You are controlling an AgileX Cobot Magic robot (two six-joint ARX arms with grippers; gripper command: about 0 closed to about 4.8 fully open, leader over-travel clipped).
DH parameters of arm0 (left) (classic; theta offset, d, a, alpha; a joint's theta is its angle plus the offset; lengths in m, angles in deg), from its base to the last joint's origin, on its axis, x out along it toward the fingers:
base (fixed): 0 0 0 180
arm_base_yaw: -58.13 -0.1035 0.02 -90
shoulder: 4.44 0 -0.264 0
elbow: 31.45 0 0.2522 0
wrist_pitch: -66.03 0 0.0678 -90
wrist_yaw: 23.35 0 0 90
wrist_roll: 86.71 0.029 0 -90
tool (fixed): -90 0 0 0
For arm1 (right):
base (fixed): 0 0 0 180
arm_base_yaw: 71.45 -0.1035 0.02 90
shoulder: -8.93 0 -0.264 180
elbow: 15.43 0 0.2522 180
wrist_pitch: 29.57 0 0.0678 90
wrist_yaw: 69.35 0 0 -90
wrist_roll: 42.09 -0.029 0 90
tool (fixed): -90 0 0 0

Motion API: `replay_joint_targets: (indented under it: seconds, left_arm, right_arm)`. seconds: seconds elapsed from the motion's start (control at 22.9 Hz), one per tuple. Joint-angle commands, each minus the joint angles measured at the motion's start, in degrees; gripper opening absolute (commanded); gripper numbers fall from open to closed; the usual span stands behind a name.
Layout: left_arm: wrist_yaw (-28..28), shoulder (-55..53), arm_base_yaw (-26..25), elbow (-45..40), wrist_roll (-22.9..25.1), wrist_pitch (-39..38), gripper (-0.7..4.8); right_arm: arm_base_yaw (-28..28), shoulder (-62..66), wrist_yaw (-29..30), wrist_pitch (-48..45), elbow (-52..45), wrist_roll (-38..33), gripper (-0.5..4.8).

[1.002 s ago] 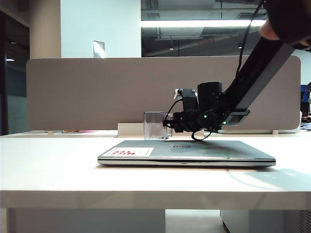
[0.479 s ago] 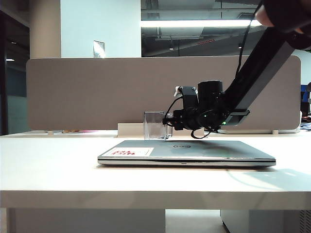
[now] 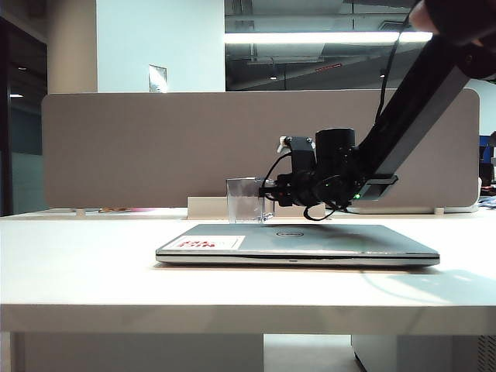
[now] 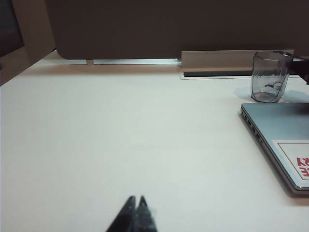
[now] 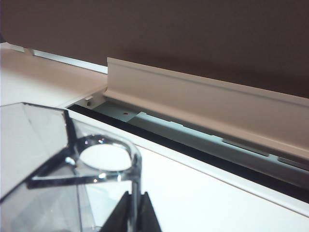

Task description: Pick up the water cup and place it on the right side of the laptop.

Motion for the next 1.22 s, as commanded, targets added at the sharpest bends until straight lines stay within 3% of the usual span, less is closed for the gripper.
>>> replay_joint_targets:
  seconds: [0.04,0.52,1.22]
  left_arm:
    - [-0.13,-0.04,0.07,0.17,-0.04,0.35,-0.04]
    - [-0.13,-0.04,0.07,0.17,-0.02,0.28,-0.04]
    - [-0.26,-0.04,0.07,0.17,-0.04,-1.64,-0.04]
  right_arm:
    - [-0.13,-0.52,-0.04,-0.31,0.33,0.11,-0.01]
    - [0.42,-7.69,-2.21,8.52,0.24,-1.4,-0.01]
    - [7.91,-20.92,-2.49,31.58,0.2,-0.52,-0.01]
